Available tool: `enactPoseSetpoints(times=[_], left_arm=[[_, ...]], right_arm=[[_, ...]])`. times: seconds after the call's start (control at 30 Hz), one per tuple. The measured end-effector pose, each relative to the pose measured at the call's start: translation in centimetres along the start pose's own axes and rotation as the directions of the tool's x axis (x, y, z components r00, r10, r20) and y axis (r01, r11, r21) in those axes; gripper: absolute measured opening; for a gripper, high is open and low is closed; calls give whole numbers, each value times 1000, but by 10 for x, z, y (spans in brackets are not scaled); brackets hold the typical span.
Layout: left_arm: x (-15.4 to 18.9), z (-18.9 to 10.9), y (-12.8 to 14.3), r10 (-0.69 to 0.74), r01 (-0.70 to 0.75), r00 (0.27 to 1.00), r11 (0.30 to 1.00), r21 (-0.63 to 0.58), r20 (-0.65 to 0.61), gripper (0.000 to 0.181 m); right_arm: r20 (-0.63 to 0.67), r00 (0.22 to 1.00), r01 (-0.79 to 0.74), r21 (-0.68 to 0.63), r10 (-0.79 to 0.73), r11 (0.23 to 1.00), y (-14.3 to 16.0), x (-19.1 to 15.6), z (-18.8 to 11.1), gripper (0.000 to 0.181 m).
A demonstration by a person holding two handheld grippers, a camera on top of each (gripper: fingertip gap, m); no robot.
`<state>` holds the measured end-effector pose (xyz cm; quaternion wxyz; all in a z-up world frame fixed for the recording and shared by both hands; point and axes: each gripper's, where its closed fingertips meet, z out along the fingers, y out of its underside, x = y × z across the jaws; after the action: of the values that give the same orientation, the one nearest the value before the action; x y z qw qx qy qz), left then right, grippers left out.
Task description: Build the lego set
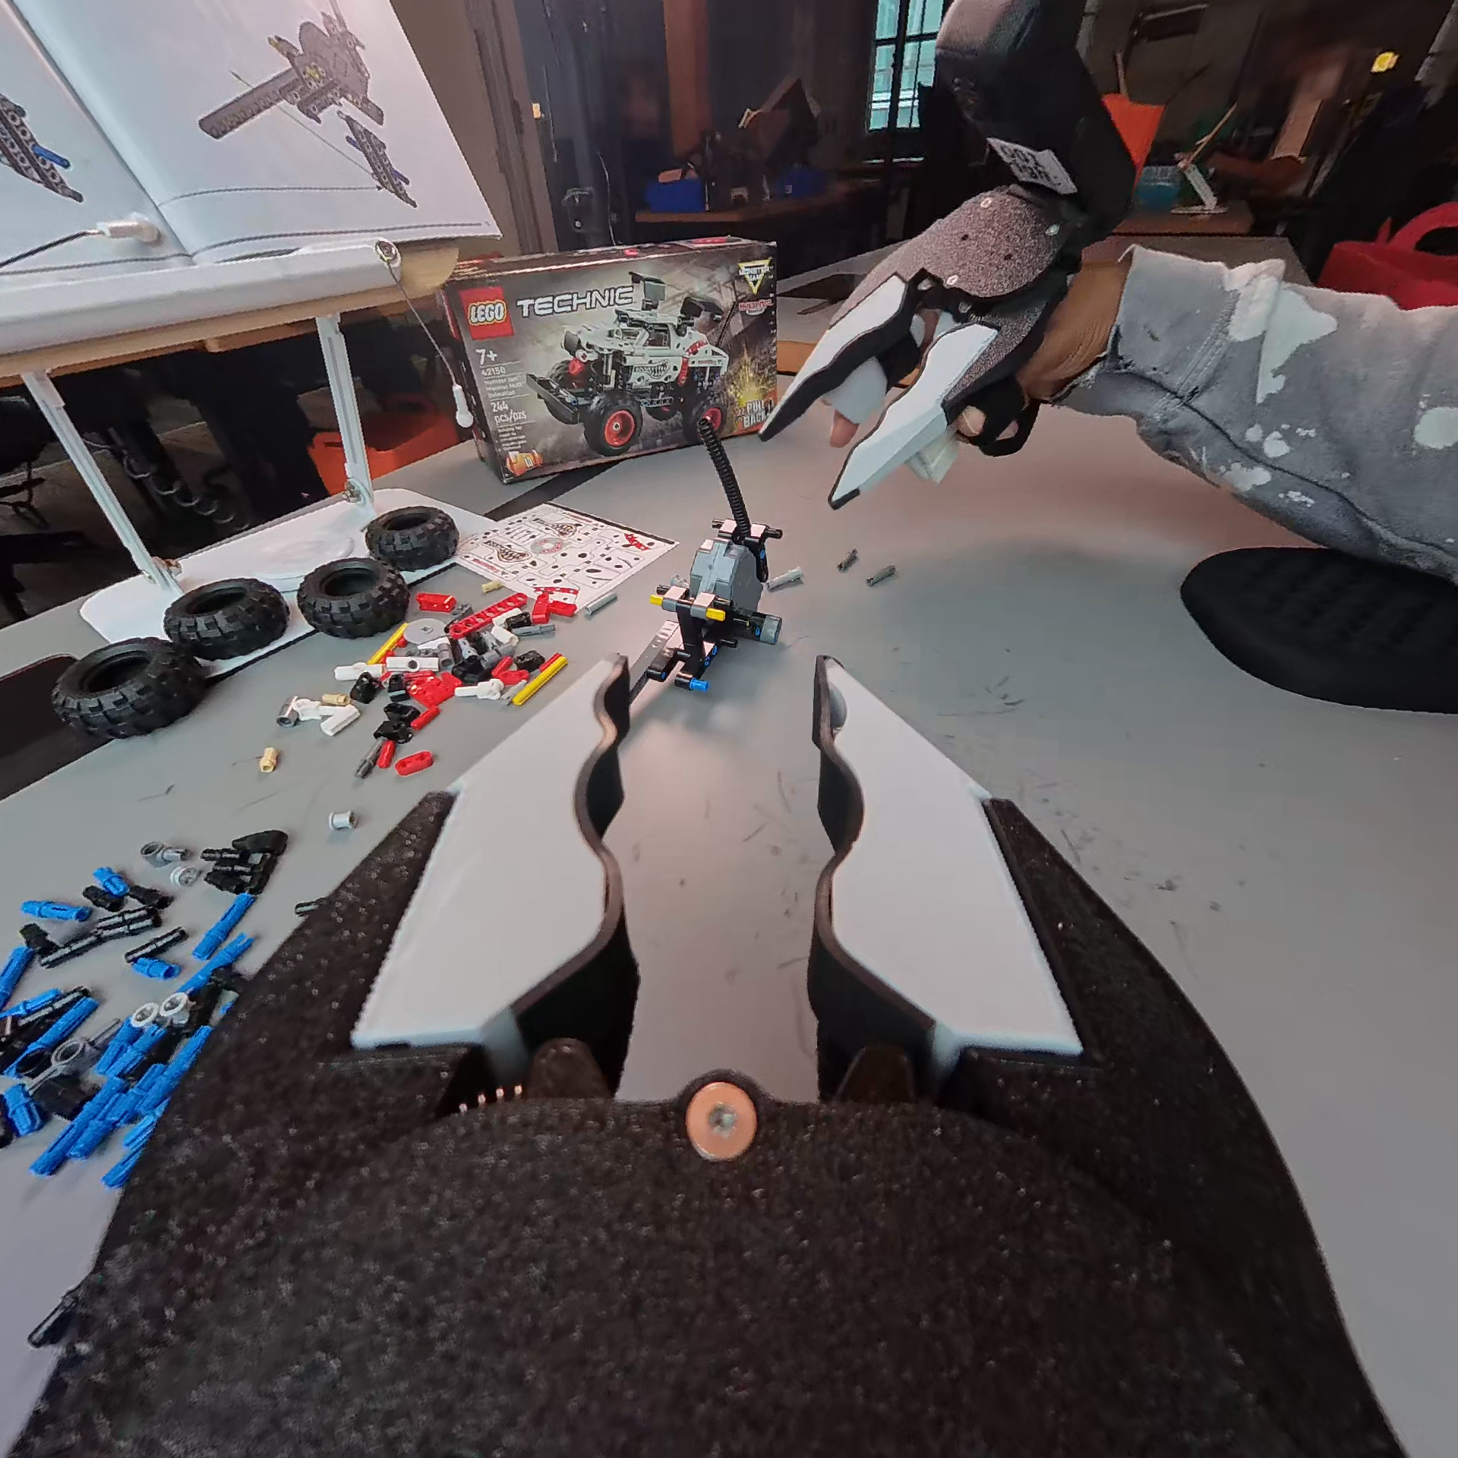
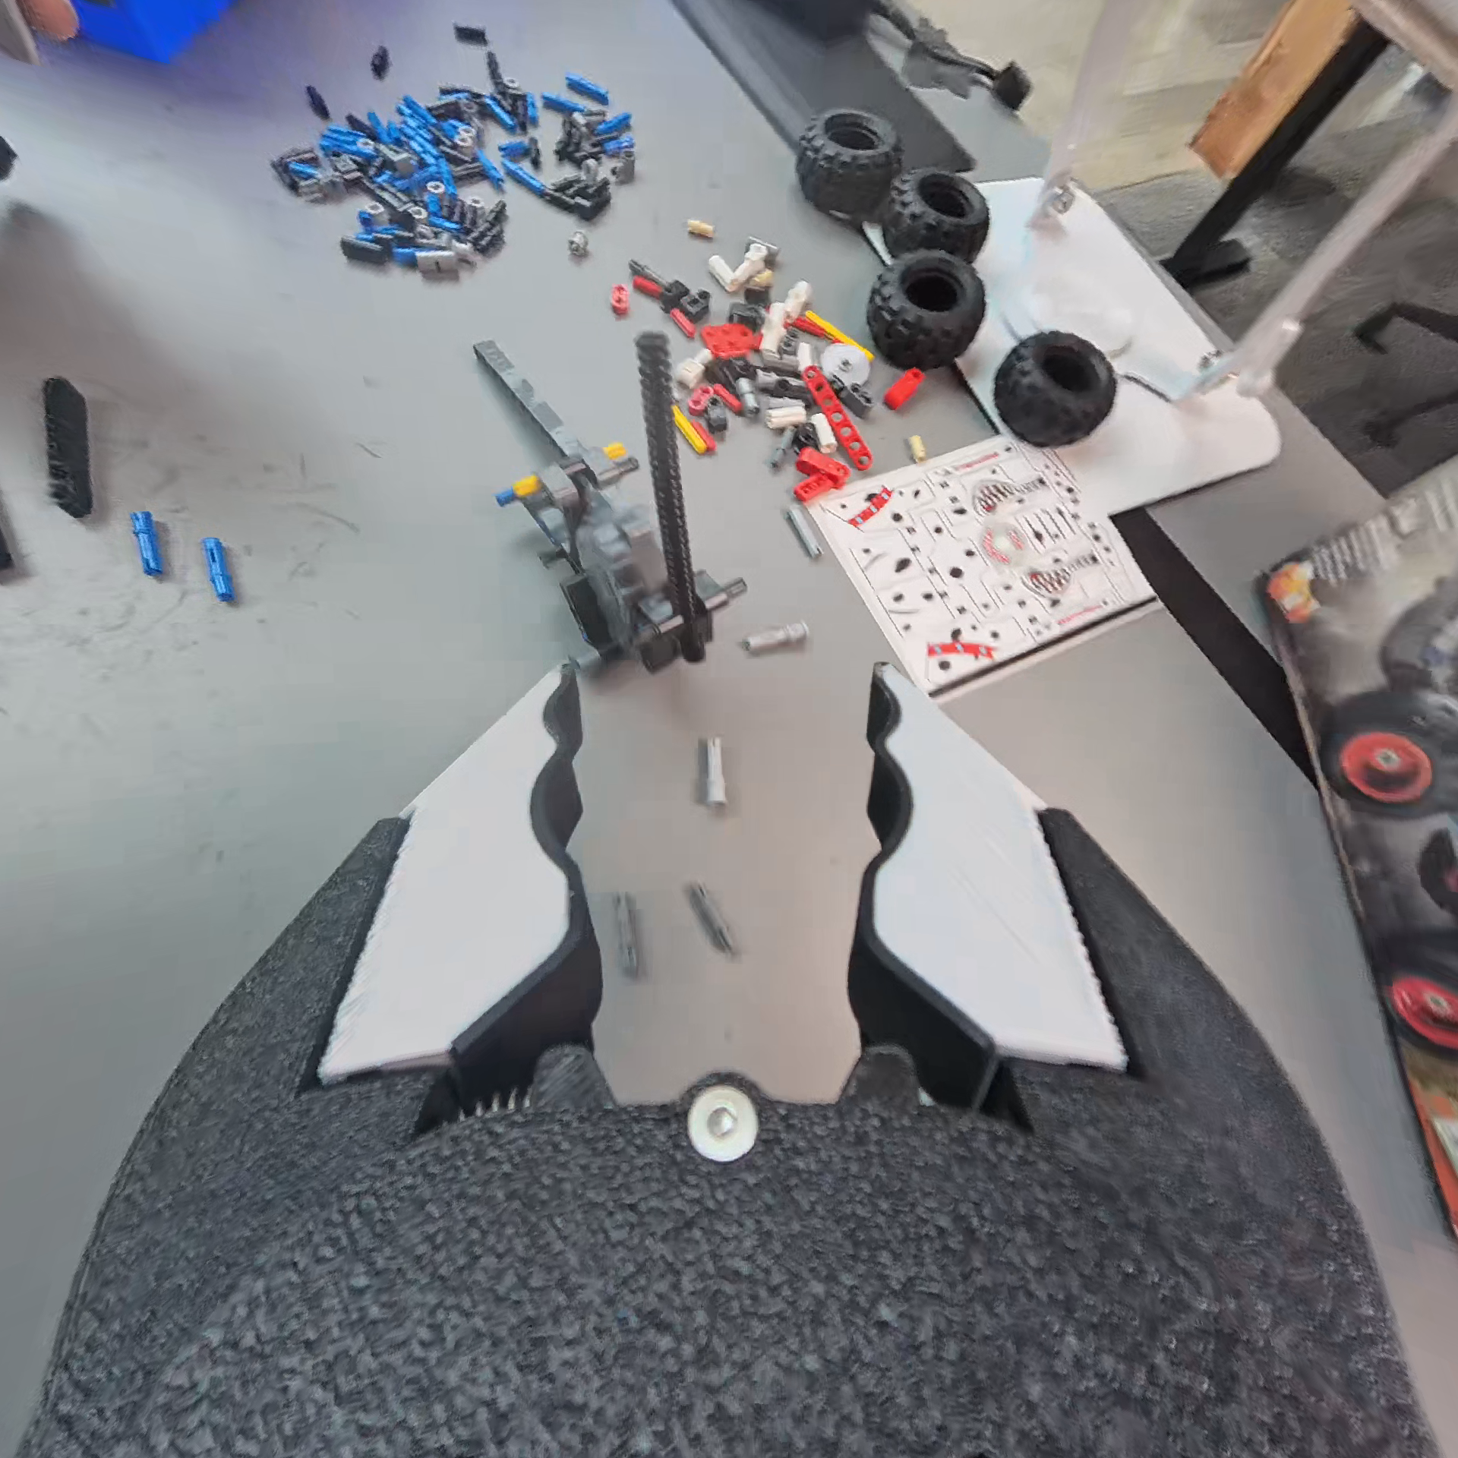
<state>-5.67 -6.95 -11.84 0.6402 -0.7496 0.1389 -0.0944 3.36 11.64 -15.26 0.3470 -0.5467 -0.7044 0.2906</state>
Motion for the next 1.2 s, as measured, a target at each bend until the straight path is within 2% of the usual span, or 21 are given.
enactPoseSetpoints(times=[0.07,0.13,0.2,0.3,0.53,0.73,0.93,1.2], left_arm=[[2,2,1,5,-5,1000,1000,-4,-11,47],[4,3,1,10,-10,1000,1000,-5,-17,47],[7,5,3,8,-9,1000,1000,-11,-25,47],[8,6,7,14,-15,1000,999,-31,-19,47],[-3,3,11,23,-20,998,999,-51,51,46],[-10,7,21,14,-7,997,996,-85,72,46],[-8,12,28,46,-37,996,992,-124,70,45],[-11,15,31,37,-27,997,990,-137,68,45]], right_arm=[[-97,995,-16,-38,13,999,22,14,-16,56],[-136,991,-26,-52,18,998,38,20,-21,43],[-123,992,-10,-61,2,998,43,25,-14,35],[-71,992,97,-126,-107,987,44,35,7,25],[195,970,181,-167,-148,969,23,42,54,26],[355,920,253,-217,-165,943,27,30,80,34],[456,874,293,-228,-164,928,31,21,83,32],[515,833,352,-213,-202,911,31,20,83,28]])
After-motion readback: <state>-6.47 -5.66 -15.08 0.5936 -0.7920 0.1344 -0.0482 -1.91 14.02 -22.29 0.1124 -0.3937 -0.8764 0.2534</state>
